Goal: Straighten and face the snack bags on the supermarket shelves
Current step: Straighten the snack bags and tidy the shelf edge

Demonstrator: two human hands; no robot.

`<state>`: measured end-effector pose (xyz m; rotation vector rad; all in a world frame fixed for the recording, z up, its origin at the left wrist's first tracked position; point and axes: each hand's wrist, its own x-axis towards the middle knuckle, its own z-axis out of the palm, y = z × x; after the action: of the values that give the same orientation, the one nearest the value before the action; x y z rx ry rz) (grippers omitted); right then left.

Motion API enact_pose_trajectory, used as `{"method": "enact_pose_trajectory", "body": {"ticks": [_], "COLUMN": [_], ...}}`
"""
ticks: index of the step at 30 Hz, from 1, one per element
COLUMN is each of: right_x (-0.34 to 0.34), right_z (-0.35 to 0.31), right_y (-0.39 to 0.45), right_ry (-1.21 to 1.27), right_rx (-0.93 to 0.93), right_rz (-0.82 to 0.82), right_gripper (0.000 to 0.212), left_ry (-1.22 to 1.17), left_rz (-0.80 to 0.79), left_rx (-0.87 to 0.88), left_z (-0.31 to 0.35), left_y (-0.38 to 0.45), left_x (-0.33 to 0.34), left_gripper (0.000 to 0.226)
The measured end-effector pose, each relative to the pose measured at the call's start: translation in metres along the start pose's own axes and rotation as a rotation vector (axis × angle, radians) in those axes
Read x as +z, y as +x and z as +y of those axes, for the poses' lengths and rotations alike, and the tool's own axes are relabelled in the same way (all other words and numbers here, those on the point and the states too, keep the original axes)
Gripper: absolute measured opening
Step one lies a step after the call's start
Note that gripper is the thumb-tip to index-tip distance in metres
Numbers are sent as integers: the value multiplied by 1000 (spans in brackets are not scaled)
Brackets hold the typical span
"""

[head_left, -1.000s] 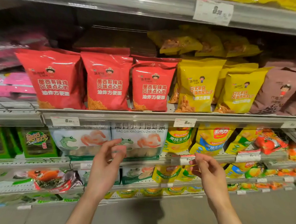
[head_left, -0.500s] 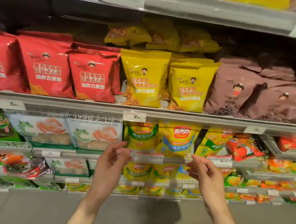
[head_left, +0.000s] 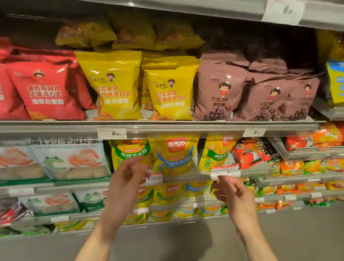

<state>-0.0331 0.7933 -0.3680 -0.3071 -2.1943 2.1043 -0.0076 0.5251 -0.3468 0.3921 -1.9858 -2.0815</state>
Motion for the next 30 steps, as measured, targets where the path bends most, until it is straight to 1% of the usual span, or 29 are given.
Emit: {"method": "enact_pose_trajectory", "body": {"ticks": [3, 6, 10, 13, 16, 18, 19, 23, 26, 30], "right_x": [-5, -7, -14, -22, -32, -38, -43, -74, -101, -129], "right_z": [1, 3, 7, 8, 6, 6, 7, 14, 20, 28], "right_y": [2, 4, 13, 24, 43, 62, 73, 118, 152, 183], "right_ry": [-34, -23, -34, -38, -43, -33, -45, -93, -110, -111], "right_rx": [-9, -5, 7, -21, -24, -8, -12, -11, -9, 3], "right_rz": [33, 42, 36, 33, 0, -16, -21, -67, -103, -120], "right_gripper": [12, 17, 19, 21, 23, 31, 31, 13, 14, 16], "left_ry": [-15, -15, -5, 11, 23, 13, 18, 71, 38, 85], "left_rz": [-31, -50, -48, -49, -33, -17, -7, 63, 104, 111], "left_rx": [-5, -9, -23, -20, 2, -1, 0, 21, -10, -35], "left_z": [-4, -12, -20, -23, -29, -32, -34, -45, -55, -68], "left_y": [5, 10, 12, 14, 17, 22, 24, 34, 38, 48], "left_x": [4, 12, 23, 32, 47, 64, 74, 126, 168, 210], "left_gripper": [27, 16, 17, 18, 15, 15, 17, 22, 25, 20]}}
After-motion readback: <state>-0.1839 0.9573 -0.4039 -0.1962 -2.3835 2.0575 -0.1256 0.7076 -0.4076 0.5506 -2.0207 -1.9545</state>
